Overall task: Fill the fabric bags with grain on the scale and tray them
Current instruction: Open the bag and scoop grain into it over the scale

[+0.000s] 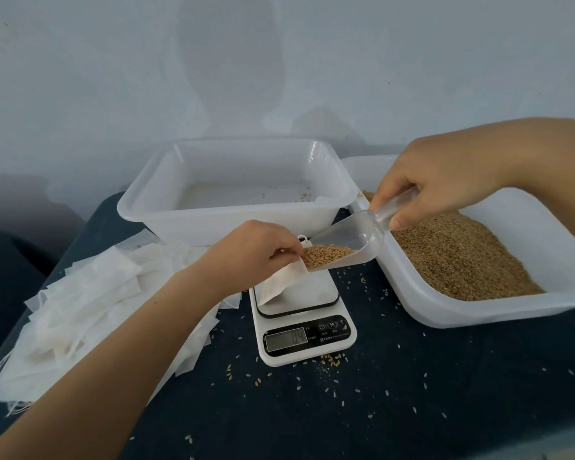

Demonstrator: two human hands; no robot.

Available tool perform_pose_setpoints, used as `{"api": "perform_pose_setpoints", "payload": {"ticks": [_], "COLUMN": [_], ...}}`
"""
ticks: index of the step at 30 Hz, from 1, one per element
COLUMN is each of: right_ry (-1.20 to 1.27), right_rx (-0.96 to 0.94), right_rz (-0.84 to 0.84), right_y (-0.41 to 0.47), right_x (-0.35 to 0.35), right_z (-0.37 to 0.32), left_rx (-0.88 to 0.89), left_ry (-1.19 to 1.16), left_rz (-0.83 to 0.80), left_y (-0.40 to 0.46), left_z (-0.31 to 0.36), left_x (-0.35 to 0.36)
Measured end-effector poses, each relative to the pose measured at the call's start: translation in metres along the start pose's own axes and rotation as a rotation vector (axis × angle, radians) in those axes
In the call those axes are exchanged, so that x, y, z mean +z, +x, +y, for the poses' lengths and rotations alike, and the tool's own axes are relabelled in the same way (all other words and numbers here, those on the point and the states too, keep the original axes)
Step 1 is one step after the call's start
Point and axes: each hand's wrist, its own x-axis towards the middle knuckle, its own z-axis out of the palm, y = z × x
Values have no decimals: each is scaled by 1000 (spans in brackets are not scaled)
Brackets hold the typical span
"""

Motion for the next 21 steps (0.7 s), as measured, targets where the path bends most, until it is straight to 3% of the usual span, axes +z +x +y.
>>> {"api": "perform_pose_setpoints", "payload": {"ticks": [21], "right_ry": [-22], "right_rx": [38], "right_rz": [41], "right_y": [0], "right_x": [-1], "right_z": [0], "left_rx": [-3], "left_ry": [-2], "left_rz": [26], "left_y": [-1], "left_z": [0], "left_x": [0]}}
